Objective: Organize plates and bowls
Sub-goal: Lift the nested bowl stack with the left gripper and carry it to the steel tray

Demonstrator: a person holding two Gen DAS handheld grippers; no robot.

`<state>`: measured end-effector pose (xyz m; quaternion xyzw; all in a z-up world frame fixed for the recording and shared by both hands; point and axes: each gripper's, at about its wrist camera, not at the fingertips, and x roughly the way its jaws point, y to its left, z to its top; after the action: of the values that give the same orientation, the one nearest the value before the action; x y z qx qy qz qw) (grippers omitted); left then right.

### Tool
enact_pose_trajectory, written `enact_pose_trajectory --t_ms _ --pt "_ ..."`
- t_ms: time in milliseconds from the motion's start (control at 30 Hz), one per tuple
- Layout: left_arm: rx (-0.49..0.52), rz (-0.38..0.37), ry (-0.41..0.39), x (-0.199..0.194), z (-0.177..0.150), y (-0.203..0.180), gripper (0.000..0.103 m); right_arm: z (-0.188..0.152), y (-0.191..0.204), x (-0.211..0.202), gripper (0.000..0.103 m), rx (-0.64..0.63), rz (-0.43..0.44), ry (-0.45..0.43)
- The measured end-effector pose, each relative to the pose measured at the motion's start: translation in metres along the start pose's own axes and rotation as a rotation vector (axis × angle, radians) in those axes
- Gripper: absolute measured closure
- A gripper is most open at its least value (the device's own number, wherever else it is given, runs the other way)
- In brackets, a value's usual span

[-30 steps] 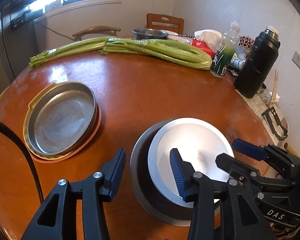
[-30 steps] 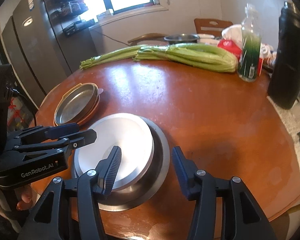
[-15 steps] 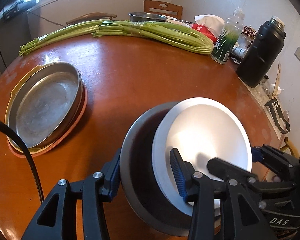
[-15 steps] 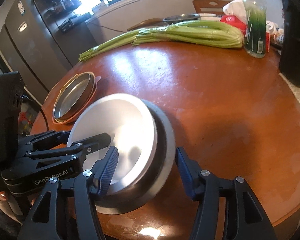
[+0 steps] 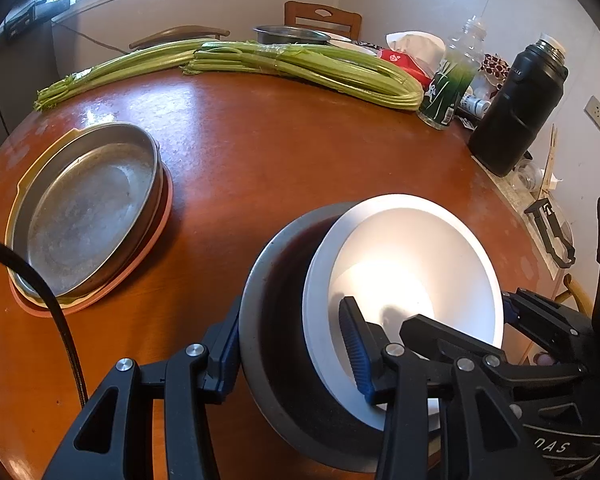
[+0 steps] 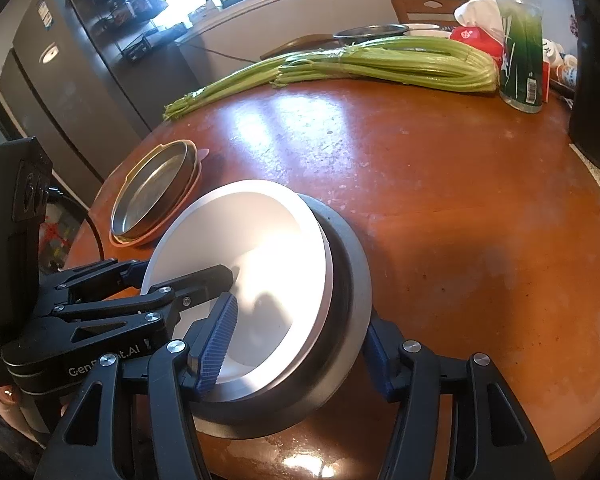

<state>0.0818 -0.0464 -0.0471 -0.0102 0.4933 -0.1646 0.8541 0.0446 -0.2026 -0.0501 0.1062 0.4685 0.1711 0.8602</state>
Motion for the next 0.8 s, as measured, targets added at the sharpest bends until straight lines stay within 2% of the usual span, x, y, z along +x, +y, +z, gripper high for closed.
enact_pose_trajectory --t_ms 800 --pt "-0.021 0.005 -0.042 -0.019 -0.001 0.008 0.058 0.007 0.015 -0.005 0.043 -0.034 0.005 -0.016"
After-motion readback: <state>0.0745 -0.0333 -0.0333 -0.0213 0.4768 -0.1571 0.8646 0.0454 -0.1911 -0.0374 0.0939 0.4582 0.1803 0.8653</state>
